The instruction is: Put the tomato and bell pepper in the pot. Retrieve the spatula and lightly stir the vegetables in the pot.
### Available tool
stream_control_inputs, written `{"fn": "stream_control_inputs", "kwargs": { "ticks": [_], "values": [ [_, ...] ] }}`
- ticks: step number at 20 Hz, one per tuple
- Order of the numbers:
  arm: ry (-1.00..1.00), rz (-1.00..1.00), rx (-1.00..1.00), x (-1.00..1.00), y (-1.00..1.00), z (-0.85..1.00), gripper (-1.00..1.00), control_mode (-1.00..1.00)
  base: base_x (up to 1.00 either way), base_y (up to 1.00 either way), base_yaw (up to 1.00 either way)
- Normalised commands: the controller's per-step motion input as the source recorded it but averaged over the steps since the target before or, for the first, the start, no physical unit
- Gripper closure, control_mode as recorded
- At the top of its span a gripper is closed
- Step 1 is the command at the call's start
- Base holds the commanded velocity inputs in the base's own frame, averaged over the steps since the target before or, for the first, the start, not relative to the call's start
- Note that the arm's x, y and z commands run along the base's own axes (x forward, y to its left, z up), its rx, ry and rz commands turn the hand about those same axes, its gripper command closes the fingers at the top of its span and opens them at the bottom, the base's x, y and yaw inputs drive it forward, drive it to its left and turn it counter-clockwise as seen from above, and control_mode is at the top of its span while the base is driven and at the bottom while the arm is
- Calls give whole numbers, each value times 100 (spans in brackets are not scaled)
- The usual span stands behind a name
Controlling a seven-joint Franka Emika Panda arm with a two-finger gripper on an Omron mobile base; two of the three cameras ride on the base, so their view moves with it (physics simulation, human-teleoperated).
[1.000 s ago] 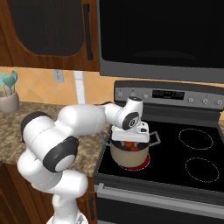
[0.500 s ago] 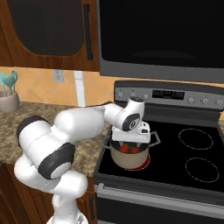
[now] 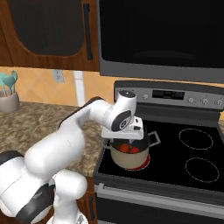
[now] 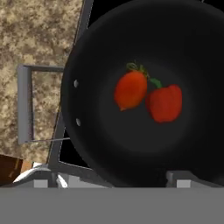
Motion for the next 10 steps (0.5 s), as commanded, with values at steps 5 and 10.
{"fn": "stream_control_inputs", "kwargs": {
  "ticks": [5,10],
  "values": [
    [-3,0,-2,-72,100,47,-100,-100,0,0,0],
    [0,0,-7,-30,100,40,-100,-100,0,0,0]
  ]
}}
